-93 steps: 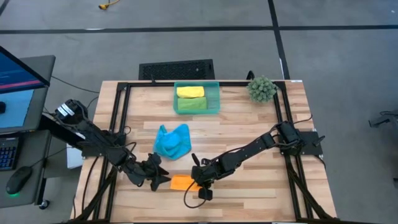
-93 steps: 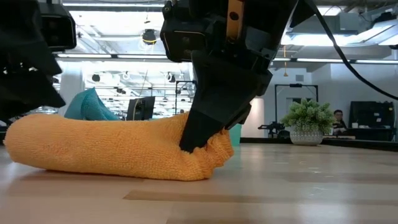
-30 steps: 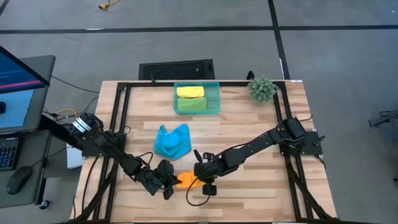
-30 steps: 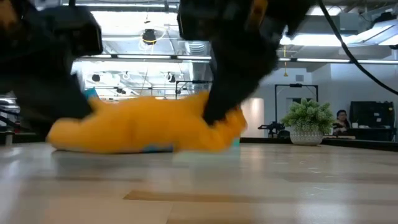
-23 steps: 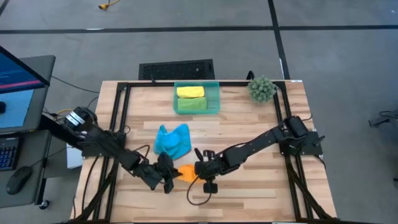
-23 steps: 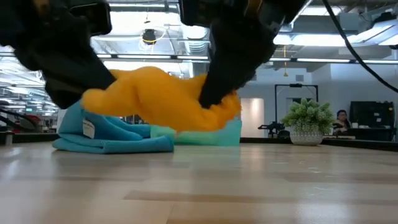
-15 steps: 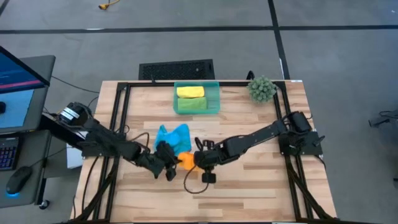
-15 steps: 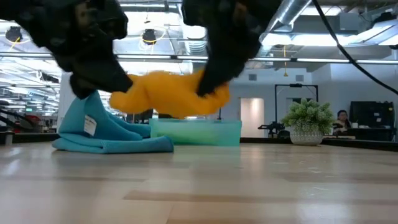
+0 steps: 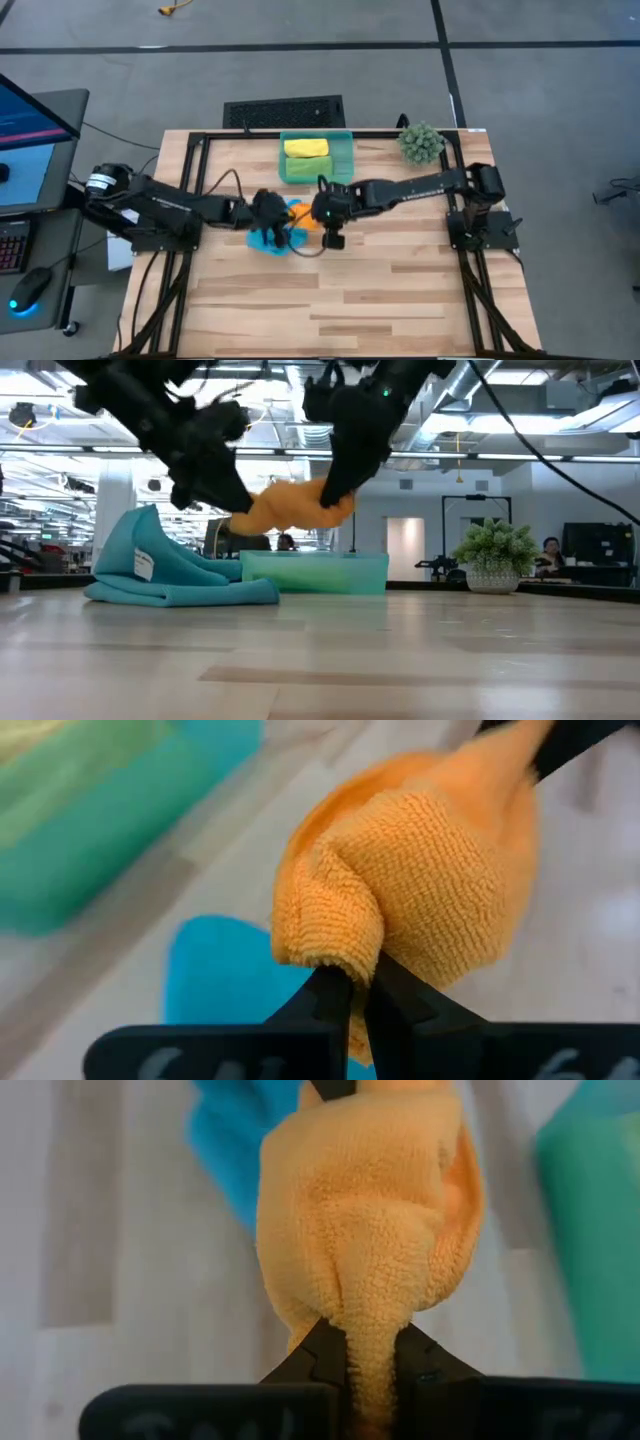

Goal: Roll microfiber towels into tight, uniform cylinder then place into a basket
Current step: Put the rolled orange microfiber cloth into the blue bin

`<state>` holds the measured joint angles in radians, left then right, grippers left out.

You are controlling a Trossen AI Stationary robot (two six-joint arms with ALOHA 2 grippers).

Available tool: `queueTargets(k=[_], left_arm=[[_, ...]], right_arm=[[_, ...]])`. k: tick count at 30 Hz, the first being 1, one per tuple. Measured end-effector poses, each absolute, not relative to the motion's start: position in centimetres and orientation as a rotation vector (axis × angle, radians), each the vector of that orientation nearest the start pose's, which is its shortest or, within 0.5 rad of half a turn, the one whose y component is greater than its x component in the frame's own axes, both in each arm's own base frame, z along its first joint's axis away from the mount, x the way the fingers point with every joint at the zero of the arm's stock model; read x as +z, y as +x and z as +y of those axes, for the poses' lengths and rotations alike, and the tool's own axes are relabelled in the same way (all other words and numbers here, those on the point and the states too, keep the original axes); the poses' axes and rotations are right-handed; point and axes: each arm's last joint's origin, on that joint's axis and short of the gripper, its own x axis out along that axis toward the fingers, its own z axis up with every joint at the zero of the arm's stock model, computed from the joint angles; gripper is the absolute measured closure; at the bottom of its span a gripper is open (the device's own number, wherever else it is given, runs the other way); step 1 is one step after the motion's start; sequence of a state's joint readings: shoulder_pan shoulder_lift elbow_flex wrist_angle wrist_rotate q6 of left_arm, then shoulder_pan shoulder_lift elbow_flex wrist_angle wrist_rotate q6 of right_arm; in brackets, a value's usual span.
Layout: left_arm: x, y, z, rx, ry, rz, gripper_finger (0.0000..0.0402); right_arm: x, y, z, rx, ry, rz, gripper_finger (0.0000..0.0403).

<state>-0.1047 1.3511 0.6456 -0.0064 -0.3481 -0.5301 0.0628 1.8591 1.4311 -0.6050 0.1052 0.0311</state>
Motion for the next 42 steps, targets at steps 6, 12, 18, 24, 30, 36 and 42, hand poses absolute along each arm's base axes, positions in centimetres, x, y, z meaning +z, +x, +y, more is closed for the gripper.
queueTargets(k=[6, 12, 18, 24, 30, 36, 42], left_arm=[[19.1, 25.6, 2.2, 0.464, -0.335, 0.608, 0.0397], [19.7, 25.0, 6.1, 0.544, -0.33, 0.571, 0.0397], [19.9, 24.0, 10.0, 0.643, -0.325, 0.541, 0.0397], [20.8, 23.1, 13.3, 0.683, -0.309, 0.437, 0.0397], [22.7, 22.7, 15.5, 0.74, -0.264, 0.396, 0.0397], [22.1, 24.9, 17.5, 0.743, -0.218, 0.457, 0.0397], [19.7, 26.2, 20.0, 0.775, -0.238, 0.595, 0.0397]], right_arm=[[22.9, 39.4, -1.9, -0.087, -0.068, 1.015, 0.0361], [23.4, 39.1, -6.7, -0.156, -0.08, 1.007, 0.0361], [24.8, 39.1, -11.0, -0.229, -0.103, 0.918, 0.0361], [25.1, 38.8, -13.9, -0.269, -0.151, 0.885, 0.0361], [25.8, 38.6, -16.5, -0.281, -0.153, 0.783, 0.0364], [23.7, 39.3, -19.0, -0.281, -0.159, 0.828, 0.0366], [22.4, 39.7, -21.0, -0.266, -0.177, 0.865, 0.0364]])
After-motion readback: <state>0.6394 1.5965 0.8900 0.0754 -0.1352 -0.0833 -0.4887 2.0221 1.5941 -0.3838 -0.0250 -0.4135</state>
